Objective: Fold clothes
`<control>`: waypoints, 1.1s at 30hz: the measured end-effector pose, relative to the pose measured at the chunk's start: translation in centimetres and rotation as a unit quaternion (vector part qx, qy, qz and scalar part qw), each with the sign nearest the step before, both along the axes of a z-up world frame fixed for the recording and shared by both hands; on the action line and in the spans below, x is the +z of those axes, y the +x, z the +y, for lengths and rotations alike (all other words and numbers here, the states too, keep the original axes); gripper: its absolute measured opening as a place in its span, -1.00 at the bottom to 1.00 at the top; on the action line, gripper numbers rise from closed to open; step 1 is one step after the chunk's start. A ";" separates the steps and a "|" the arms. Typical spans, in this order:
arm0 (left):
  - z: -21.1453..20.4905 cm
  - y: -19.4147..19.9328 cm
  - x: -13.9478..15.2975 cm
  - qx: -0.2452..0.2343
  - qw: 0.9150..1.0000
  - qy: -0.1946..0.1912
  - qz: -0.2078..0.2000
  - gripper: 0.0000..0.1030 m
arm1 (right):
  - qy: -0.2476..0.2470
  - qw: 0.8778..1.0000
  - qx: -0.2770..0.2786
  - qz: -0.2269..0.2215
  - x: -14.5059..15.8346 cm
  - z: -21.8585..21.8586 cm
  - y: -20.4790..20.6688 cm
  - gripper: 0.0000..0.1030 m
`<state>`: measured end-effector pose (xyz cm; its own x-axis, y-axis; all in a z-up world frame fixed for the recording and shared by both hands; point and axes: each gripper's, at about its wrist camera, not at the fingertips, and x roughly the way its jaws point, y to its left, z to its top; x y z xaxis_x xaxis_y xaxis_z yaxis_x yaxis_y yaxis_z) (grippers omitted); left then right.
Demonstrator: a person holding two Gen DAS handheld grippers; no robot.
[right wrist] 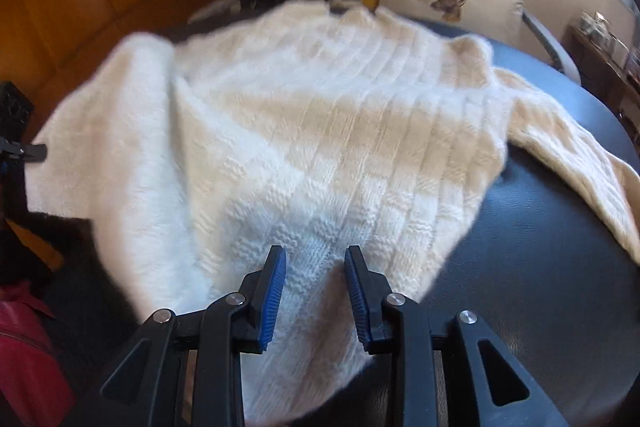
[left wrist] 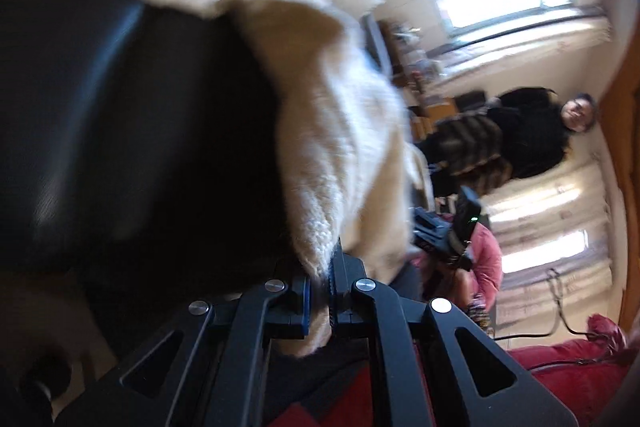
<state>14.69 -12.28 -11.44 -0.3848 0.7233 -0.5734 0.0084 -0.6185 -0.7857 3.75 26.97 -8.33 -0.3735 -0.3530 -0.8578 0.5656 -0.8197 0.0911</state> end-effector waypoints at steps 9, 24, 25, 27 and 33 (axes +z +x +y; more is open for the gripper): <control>0.1 -0.1 -4.6 0.006 0.999 -0.031 -0.035 -0.89 | 0.092 0.993 -0.080 -0.002 -0.8 7.1 -3.5 -0.20; -1.6 -4.3 4.2 0.015 0.990 -0.106 0.091 -0.79 | 0.000 0.994 -0.036 0.104 5.0 4.1 -5.0 -0.05; -1.9 -5.8 4.6 0.036 0.987 -0.128 0.091 -0.79 | 0.004 0.993 -0.032 0.110 5.1 3.2 -5.3 -0.05; -2.3 -8.9 5.1 0.074 0.978 -0.172 0.091 -0.79 | 0.011 0.993 -0.027 0.118 5.4 1.7 -6.1 -0.05; -1.3 -18.1 2.2 0.042 0.952 -0.291 0.085 -0.79 | 0.012 0.994 -0.042 0.102 5.3 -0.8 -11.4 -0.05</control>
